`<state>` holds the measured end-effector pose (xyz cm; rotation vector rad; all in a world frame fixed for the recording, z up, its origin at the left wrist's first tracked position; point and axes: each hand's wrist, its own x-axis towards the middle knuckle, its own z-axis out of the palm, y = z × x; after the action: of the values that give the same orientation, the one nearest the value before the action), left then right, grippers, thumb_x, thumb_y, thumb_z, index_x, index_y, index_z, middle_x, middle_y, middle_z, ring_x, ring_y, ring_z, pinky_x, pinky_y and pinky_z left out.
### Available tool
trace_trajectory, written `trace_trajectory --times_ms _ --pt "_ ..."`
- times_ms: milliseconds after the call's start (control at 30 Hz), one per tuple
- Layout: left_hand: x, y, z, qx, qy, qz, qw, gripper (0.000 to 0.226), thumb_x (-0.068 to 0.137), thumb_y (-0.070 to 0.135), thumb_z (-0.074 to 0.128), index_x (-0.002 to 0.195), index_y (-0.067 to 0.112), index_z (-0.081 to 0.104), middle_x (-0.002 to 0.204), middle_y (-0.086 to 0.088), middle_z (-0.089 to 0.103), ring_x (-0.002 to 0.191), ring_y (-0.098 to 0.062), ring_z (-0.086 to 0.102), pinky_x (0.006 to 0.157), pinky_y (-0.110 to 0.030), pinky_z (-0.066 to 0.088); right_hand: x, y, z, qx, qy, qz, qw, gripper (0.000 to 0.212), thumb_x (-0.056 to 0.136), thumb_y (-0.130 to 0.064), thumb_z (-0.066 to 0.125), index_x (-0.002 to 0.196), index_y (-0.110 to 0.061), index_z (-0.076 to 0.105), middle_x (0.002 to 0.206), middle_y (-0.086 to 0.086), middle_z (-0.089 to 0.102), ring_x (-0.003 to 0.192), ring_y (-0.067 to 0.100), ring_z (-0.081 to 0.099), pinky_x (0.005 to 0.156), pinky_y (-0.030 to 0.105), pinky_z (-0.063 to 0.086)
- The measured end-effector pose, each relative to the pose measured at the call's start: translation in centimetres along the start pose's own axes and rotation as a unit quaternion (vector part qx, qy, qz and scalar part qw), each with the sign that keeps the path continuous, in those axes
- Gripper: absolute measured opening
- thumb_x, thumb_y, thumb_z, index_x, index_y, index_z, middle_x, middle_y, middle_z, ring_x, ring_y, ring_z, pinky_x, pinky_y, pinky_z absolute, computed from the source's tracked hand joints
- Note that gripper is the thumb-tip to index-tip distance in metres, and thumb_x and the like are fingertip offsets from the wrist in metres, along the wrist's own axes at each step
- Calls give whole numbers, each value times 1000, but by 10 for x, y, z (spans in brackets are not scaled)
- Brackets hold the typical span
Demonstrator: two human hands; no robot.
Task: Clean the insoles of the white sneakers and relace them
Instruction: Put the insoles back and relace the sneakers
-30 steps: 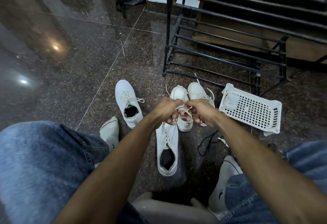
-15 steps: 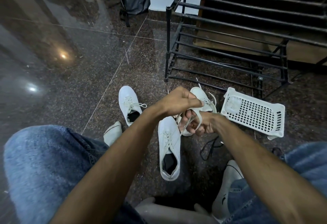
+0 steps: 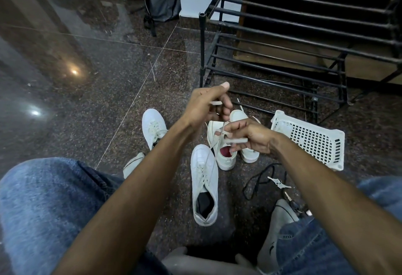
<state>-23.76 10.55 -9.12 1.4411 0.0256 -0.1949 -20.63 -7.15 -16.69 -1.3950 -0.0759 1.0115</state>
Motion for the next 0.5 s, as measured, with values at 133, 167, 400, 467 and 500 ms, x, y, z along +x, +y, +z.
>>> trace_trajectory --times_ms 133,167,400,467,500 --pt "5 -5 -4 -4 46 4 999 34 98 29 52 84 5 71 77 -13 70 71 -28 66 66 -34 55 2 0 13 -25 -20 1 999 12 81 -11 66 92 -7 70 75 10 67 67 20 61 71 31 56" --pt "6 -10 -7 -1 57 -2 998 31 99 31 52 95 7 71 85 -13 72 76 -29 68 70 -36 56 3 0 16 -44 -14 -3 999 18 78 -19 69 89 -6 70 73 8 66 68 18 62 70 29 56" --pt "-6 -75 -25 144 206 -154 956 21 93 29 60 109 15 64 107 1 66 89 -17 63 77 -35 53 14 7 22 -19 123 -17 992 20 91 -20 65 80 -4 65 56 2 56 46 11 48 52 25 51" --pt "-14 -86 -27 120 117 -270 948 14 89 20 59 92 11 70 91 -4 74 79 -17 66 73 -31 47 17 10 23 -6 155 4 988 20 93 -19 63 78 -7 62 54 2 53 44 12 43 47 24 44" --pt "-18 -91 -26 120 62 -304 943 17 88 20 58 94 11 72 92 -3 75 82 -16 68 75 -32 46 18 12 23 0 161 17 987 20 94 -18 62 77 -7 60 53 2 51 43 12 40 46 25 39"
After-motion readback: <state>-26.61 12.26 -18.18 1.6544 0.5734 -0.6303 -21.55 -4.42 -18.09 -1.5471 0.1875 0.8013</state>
